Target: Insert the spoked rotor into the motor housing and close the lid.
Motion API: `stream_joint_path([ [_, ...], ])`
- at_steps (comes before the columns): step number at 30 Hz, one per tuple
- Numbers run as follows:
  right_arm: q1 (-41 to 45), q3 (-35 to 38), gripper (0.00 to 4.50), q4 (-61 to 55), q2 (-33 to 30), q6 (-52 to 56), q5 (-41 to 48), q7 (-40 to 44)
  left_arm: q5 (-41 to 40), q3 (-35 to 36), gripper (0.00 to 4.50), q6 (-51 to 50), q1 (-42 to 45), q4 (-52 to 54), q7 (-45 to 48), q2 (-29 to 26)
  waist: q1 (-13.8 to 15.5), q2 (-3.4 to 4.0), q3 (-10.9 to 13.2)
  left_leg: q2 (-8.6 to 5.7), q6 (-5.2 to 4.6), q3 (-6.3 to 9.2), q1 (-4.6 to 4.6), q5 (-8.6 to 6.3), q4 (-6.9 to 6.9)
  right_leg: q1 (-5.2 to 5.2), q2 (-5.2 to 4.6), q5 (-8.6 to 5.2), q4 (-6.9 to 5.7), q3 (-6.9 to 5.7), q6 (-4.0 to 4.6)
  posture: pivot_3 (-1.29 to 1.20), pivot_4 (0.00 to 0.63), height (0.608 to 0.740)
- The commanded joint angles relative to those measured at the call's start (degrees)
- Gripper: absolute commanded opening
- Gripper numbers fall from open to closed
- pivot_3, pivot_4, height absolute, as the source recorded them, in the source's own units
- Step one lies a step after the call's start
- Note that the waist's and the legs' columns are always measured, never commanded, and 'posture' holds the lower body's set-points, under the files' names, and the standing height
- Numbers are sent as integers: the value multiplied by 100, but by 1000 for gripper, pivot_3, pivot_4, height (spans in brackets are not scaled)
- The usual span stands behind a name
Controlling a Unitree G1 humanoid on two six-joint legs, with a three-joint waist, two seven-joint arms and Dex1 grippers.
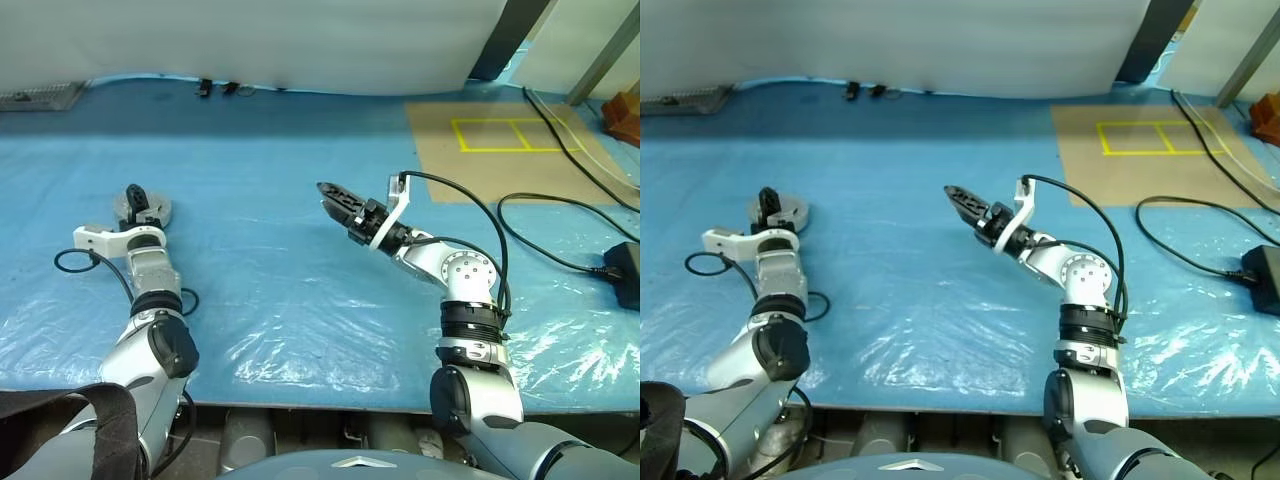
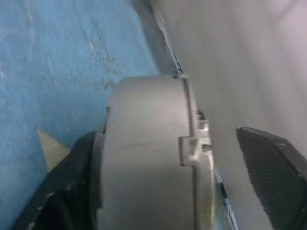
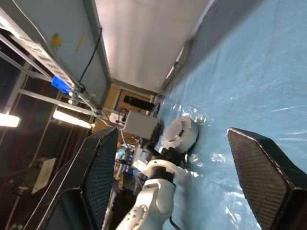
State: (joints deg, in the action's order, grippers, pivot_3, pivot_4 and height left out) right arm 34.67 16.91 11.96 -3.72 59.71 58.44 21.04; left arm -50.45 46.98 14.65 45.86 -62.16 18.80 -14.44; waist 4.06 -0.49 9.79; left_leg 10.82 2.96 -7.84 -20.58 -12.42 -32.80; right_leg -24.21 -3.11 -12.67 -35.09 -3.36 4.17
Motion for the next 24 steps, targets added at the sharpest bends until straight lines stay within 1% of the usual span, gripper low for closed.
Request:
stream_joint_path([
  [1,-106,-553,3835,-383,-191,-316,-529,327,144,71,4463,376,-102,149,-194,-150,0,0,0,0,0,0,-1,0,-2,0,0,0,0,0,0,0,150,740],
  [5,-179,-1009,3835,-454,-337,-780,-1144,547,383,-76,4463,611,-293,388,-324,-166,-1,0,0,-1,1,0,0,0,-1,0,1,1,-1,0,-1,0,150,740],
  [9,-291,-1549,3835,-469,-525,-1570,-2028,740,899,-465,4463,754,-639,1013,-397,-160,12,-5,0,0,2,4,-7,-1,-2,0,0,1,3,-2,-2,0,150,740],
  [11,-330,-1758,3835,-391,-587,-2285,-2600,733,1248,-871,4463,649,-916,1559,-176,-169,13,-10,1,1,2,6,-9,-1,-2,0,0,1,5,-4,-2,0,150,740],
  [13,-376,-1928,3835,-332,-628,-2801,-3043,756,1413,-1157,4463,488,-1146,2022,10,-152,18,-11,2,5,2,7,-11,-1,-3,0,-1,1,5,-6,-2,0,150,740],
  [15,-455,-2036,3835,-314,-630,-3265,-3370,788,1727,-1640,4463,352,-1384,2475,373,-180,16,-11,2,6,2,8,-10,-1,-5,0,-7,2,3,-7,-4,0,150,740],
  [17,-577,-2196,3835,-301,-670,-4015,-3828,833,2018,-2170,4463,183,-1575,2909,804,-215,18,-12,2,8,1,7,-8,0,-6,1,-10,3,0,-7,-4,0,150,740],
  [18,-618,-2239,3835,-283,-678,-4258,-3981,854,2089,-2322,4463,111,-1635,3049,920,-228,20,-12,2,9,1,7,-7,0,-8,1,-12,3,-2,-7,-4,0,150,740],
  [20,-765,-2318,3835,-300,-779,-4671,-4241,958,2296,-2864,4463,-155,-1827,3486,1354,-235,2,-12,2,6,0,6,0,0,-10,1,-20,3,-6,-7,-4,0,150,740],
  [23,-976,-2356,3835,-382,-937,-4924,-4340,1240,2531,-3455,4463,-409,-2086,3908,1878,-277,-12,-12,2,6,-2,2,-1,0,-14,1,-21,3,-11,-2,-3,0,150,740],
  [24,-1051,-2344,3975,-416,-994,-5028,-4391,1280,2601,-3626,4488,-457,-2177,4019,2057,-304,-26,-11,2,6,-2,1,-2,1,-14,1,-20,2,-15,1,-3,0,150,740],
])
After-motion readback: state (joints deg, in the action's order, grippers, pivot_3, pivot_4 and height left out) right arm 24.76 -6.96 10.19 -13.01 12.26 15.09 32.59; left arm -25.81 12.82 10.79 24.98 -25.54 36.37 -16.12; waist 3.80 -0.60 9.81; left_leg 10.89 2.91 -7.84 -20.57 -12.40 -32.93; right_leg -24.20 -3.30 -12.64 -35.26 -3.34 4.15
